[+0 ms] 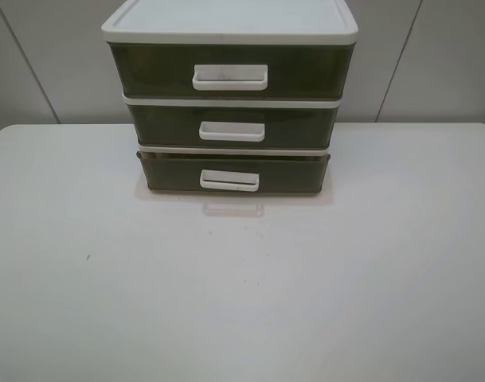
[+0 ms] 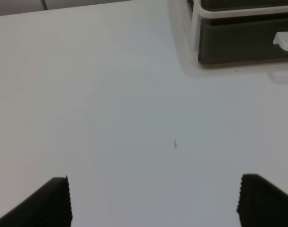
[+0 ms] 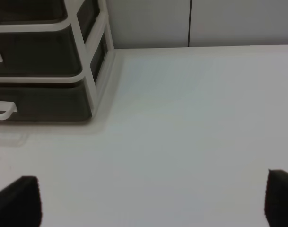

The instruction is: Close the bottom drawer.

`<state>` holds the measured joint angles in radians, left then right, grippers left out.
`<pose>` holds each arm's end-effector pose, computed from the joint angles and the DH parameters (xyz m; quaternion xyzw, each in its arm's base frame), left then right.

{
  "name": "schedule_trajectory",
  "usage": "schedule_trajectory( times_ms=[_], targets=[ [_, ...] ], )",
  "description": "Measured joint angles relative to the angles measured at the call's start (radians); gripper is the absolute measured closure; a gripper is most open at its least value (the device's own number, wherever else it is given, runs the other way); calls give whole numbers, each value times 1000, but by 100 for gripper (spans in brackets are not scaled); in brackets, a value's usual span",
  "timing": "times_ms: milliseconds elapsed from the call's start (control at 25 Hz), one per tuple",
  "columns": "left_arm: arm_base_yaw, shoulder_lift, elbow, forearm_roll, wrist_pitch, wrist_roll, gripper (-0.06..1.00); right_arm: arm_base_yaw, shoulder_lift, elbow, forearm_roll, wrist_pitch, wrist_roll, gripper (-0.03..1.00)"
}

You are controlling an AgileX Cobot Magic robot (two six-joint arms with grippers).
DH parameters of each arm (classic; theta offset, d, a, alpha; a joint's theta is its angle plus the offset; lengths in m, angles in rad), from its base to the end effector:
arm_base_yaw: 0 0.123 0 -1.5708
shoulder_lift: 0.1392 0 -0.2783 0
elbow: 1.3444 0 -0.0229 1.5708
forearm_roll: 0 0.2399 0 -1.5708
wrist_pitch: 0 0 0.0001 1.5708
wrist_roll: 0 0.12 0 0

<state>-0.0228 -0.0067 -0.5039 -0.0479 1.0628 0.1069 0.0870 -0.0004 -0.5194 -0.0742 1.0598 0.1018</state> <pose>0.0166 -0.0054 0.2599 0.0562 0.8489 -0.0018 0.5255 0.0167 -0.0063 0.2648 0.0080 0.8472 0.0131 0.5311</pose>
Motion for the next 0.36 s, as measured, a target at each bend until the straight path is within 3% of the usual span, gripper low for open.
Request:
schedule_trajectory(
  times_ms=[360],
  targets=[
    [0, 0, 0, 0, 0, 0, 23, 0, 0, 0, 0, 0, 0, 14]
  ],
)
